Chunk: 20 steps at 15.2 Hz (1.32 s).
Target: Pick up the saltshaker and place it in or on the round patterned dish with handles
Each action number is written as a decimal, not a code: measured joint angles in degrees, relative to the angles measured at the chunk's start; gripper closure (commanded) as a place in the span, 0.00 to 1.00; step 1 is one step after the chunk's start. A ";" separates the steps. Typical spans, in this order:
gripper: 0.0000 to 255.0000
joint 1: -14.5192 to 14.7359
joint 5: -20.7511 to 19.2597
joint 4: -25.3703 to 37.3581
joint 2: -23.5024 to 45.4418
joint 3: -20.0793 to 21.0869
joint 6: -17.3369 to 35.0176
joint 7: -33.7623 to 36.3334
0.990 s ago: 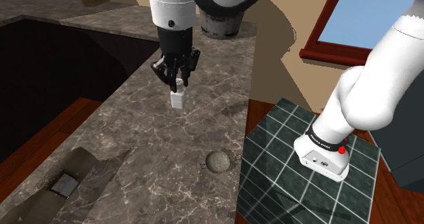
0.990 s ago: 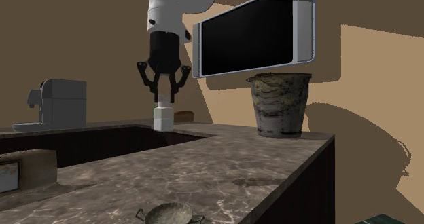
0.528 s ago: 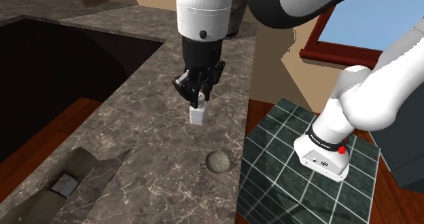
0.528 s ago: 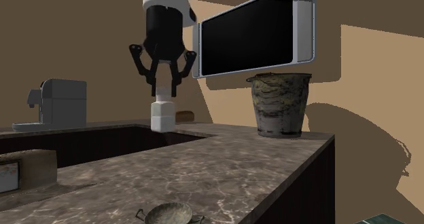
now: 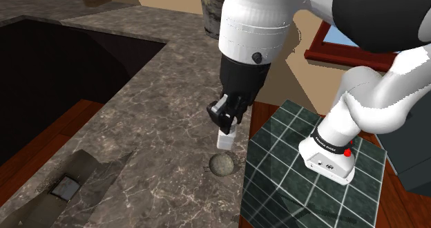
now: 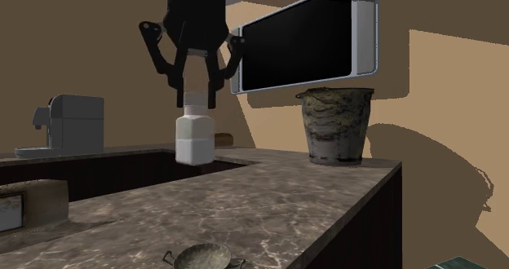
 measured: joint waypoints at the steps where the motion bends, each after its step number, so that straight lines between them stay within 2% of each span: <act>1: 1.00 0.13 0.18 -0.89 -0.18 0.13 0.72 0.05; 20: 1.00 0.25 0.30 -12.43 3.78 3.35 16.03 1.04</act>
